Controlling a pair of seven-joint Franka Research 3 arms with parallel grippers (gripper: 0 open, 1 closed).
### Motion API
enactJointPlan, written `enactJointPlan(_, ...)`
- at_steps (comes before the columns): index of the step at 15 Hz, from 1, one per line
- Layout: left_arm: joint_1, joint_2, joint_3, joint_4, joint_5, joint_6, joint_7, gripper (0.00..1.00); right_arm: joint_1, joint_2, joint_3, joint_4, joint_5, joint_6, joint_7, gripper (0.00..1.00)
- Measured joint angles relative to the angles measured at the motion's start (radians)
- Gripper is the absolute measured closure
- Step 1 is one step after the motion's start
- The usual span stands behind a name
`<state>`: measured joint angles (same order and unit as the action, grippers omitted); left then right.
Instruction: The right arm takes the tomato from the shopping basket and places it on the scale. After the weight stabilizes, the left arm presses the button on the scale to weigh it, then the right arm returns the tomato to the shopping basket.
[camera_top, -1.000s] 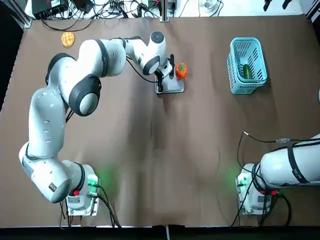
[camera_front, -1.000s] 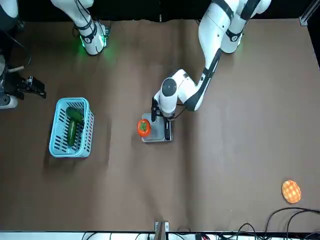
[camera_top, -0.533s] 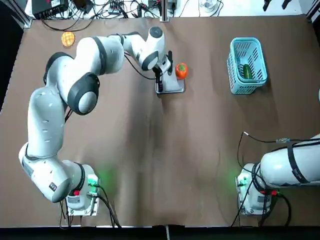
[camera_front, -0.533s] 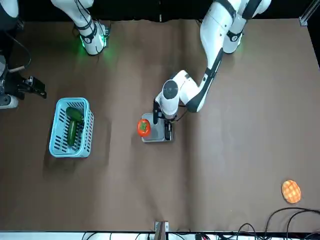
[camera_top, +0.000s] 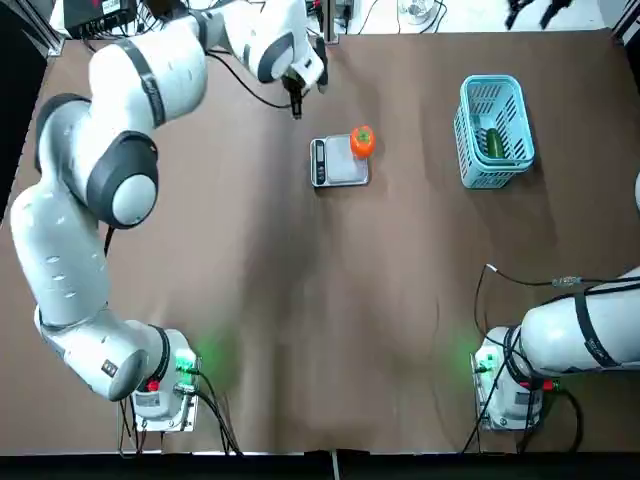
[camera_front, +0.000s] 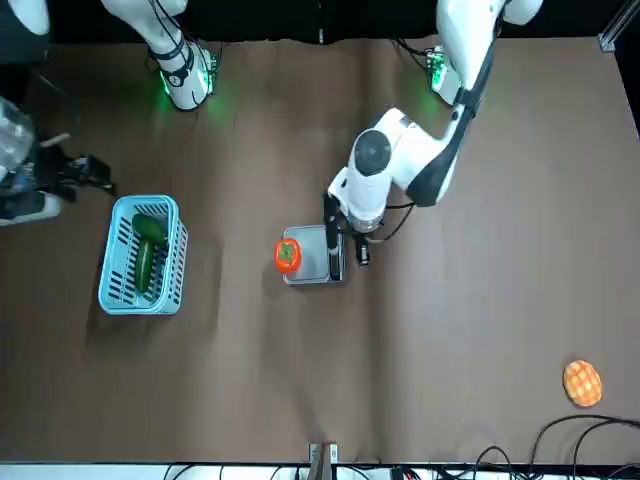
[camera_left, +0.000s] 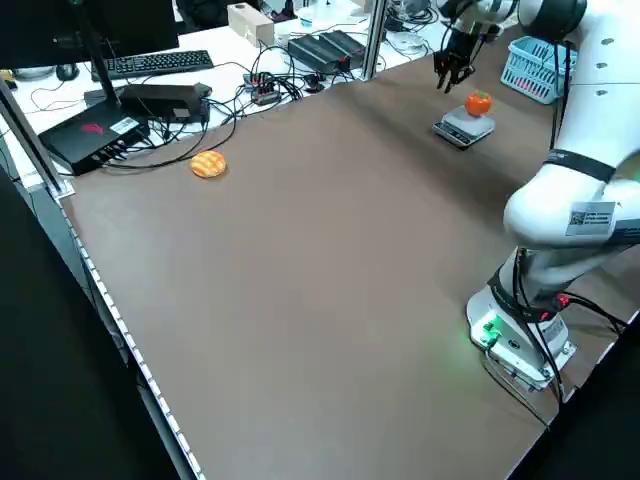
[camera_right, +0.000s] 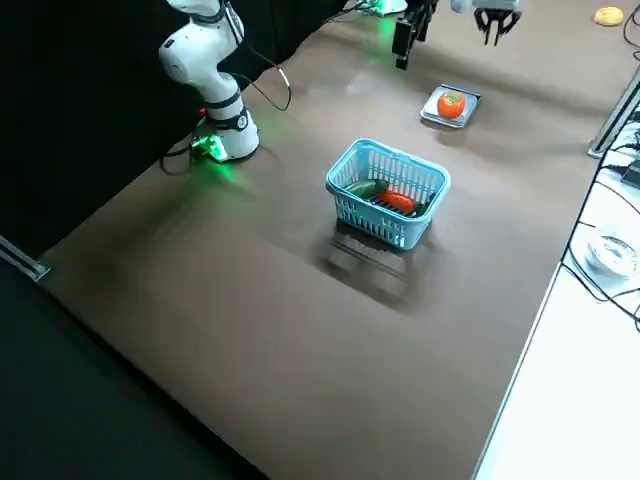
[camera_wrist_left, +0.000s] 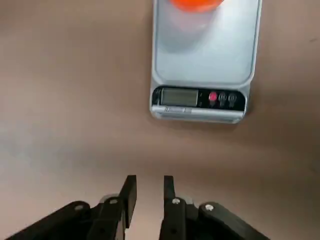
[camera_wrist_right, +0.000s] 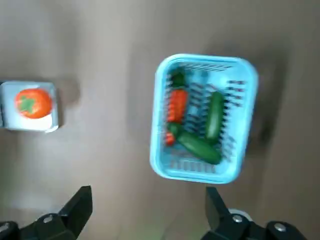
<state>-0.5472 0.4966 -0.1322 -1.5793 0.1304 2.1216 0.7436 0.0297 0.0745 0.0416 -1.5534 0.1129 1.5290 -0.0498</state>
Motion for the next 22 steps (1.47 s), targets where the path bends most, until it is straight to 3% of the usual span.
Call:
enactJointPlan(2, 0.029, -0.035, 0.0, 0.0, 0.0, -0.05, 0.0, 0.63, 0.038, 0.021, 0.004, -0.015, 0.068, 0.018, 0.002, 0.01)
enactJointPlan(6, 0.117, -0.102, -0.012, -0.001, 0.0, -0.146, 0.003, 0.29, 0.051, 0.121, 0.003, -0.046, 0.329, 0.049, 0.002, 0.01)
enactJointPlan(9, 0.187, -0.144, -0.032, -0.001, 0.0, -0.216, 0.003, 0.01, 0.049, 0.215, 0.003, -0.11, 0.485, 0.149, -0.079, 0.01)
enactJointPlan(12, 0.267, -0.195, -0.037, 0.0, 0.0, -0.304, 0.003, 0.0, 0.078, 0.263, 0.006, -0.206, 0.529, 0.293, -0.207, 0.01)
enactJointPlan(14, 0.339, -0.231, -0.044, 0.0, -0.02, -0.36, 0.008, 0.0, 0.102, 0.299, 0.007, -0.239, 0.628, 0.336, -0.288, 0.01)
enactJointPlan(16, 0.395, -0.261, -0.047, 0.0, -0.038, -0.419, 0.007, 0.0, 0.113, 0.355, 0.007, -0.252, 0.721, 0.378, -0.42, 0.01)
enactJointPlan(17, 0.443, -0.289, -0.047, 0.0, -0.04, -0.444, 0.002, 0.0, 0.12, 0.422, 0.008, -0.253, 0.782, 0.435, -0.517, 0.01)
enactJointPlan(22, 0.554, -0.354, -0.049, 0.004, -0.045, -0.502, 0.002, 0.0, 0.208, 0.499, 0.011, -0.25, 0.953, 0.578, -0.596, 0.01)
